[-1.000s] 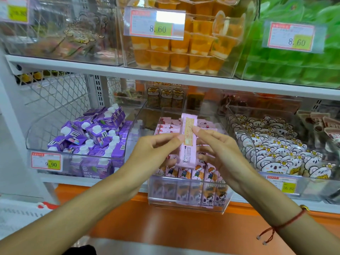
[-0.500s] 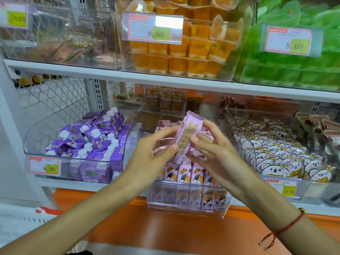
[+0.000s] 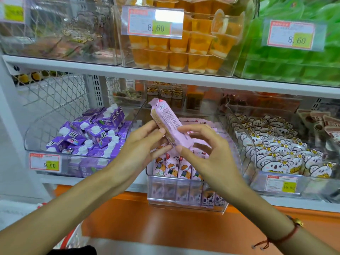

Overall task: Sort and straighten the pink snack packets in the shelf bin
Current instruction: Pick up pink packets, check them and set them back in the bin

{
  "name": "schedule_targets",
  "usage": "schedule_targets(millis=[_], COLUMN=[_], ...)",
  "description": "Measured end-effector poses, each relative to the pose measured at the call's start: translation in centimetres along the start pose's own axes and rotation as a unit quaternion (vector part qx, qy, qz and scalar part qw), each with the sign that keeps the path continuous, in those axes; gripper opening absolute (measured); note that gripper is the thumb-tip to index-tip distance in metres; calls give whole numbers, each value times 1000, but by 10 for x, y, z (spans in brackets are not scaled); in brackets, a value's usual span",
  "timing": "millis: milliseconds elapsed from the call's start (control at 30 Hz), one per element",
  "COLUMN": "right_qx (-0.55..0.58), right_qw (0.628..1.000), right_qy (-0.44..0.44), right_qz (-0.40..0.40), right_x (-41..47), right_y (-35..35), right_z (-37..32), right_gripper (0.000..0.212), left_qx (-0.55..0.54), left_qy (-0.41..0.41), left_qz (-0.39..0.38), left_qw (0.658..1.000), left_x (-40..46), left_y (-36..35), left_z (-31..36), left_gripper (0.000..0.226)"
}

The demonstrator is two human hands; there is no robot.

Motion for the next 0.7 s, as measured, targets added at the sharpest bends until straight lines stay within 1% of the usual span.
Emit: schedule_targets(millis=[67,167,233,267,333,400,467,500,533,600,633,700], right_qx=[-20,-23,-35,-44,-37,30,117,152,184,239,256,262], right_qw=[1000,999,999,999,999,998,984,973,961,936,927,921], right_qy=[20,23,27,31,19,-40,-131,-173,-207,-257,-272,-284], right_qz=[12,9,0,1,26,42,16,0,-12,-31,-40,-50], right_x=[1,1,0,-1,1,5,8,8,7,5,3,2], right_y=[2,3,1,1,4,8,7,5,4,0,-1,-1], right_z=[-2,-3,-4,-5,-5,0,10,15,18,22,22,25], right_gripper=[33,32,37,40,39,35,37,40,42,43,43,40], left_qx=[-18,-33,-35,-33,-19,-3,12,21,36,71,81,85], left_qy=[4,5,3,3,2,-24,-67,-87,-108,-139,-145,-143], left_qz=[-11,-15,-14,-11,-3,22,52,58,52,27,24,35], left_qw=[1000,999,999,999,1000,999,996,994,992,987,986,985], left_x=[0,-1,-2,-2,-3,-1,2,3,3,1,1,1], left_y=[-2,-2,-2,-2,-2,3,11,14,15,13,13,16], left_z=[2,4,3,2,1,6,13,17,21,26,27,27], left_gripper=[32,33,32,33,41,55,73,78,77,61,55,52])
Point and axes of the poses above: each hand's wrist, its own x-axis towards the middle knuckle, its own y-axis out of the back of the hand, z = x × y, the point moved 7 cm from there along x, towards the middle knuckle, and after that the axes turned 10 degrees about z, right-handed, at the moved point
